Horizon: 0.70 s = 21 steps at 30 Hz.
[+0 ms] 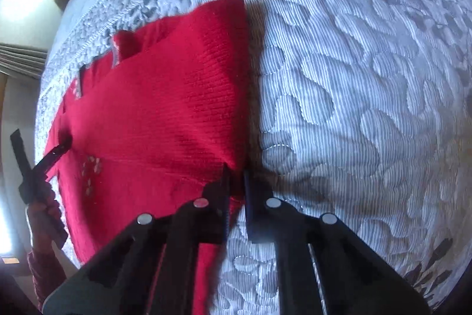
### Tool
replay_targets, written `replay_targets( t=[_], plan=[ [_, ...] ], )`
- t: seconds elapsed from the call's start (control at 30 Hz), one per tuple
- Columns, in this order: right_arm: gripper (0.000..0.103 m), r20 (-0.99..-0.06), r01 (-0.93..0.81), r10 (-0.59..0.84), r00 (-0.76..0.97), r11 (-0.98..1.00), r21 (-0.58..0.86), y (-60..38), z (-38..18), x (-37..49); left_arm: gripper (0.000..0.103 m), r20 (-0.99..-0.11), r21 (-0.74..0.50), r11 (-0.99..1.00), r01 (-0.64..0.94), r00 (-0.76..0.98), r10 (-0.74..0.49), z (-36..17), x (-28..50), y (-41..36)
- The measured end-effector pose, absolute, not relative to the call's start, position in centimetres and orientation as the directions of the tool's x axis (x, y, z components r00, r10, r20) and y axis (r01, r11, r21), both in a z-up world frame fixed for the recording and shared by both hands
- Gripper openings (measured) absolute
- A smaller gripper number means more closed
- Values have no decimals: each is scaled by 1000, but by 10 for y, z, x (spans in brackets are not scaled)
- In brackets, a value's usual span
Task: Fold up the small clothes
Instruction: 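Grasp the other sleeve with the left gripper and fold it across the body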
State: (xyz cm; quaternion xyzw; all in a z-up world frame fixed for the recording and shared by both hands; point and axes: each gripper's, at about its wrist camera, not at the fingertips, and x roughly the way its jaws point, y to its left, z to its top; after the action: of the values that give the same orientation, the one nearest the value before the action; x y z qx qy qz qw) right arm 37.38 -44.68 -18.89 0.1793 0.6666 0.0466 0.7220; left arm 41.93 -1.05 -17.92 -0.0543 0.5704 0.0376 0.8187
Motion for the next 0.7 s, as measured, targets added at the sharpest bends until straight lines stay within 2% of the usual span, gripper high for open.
replay_targets(
  t=[0.1, 0.17, 0.2, 0.23, 0.33, 0.5, 0.6, 0.7],
  plan=[
    [8, -969, 141, 230, 91, 960, 241, -436, -184, 378, 29, -940, -78, 989, -128, 341, -30, -174, 418, -6],
    [20, -972, 145, 204, 113, 965, 219, -434, -172, 376, 34, -940, -127, 984, -126, 331, -79, -166, 412, 3],
    [29, -976, 140, 174, 129, 972, 191, -432, -165, 374, 37, -938, -143, 982, -127, 334, -93, -159, 407, 11],
    [31, -981, 124, 117, 157, 983, 137, -429, -155, 369, 45, -934, -143, 981, -131, 346, -90, -151, 400, 22],
    [31, -977, 91, 44, 210, 994, 65, -418, -134, 357, 55, -927, -120, 981, -155, 370, -55, -136, 382, 59],
    [32, -968, -1, 92, 234, 996, 94, -376, -123, 343, 57, -935, -132, 936, -325, 353, -9, -126, 343, 161],
    [33, -965, -49, 133, 226, 991, 125, -345, -126, 344, 59, -937, -100, 885, -455, 342, 70, -121, 316, 230],
    [37, -965, -110, 138, 221, 987, 116, -312, -132, 345, 59, -940, -112, 821, -560, 329, 96, -117, 294, 290]
  ],
)
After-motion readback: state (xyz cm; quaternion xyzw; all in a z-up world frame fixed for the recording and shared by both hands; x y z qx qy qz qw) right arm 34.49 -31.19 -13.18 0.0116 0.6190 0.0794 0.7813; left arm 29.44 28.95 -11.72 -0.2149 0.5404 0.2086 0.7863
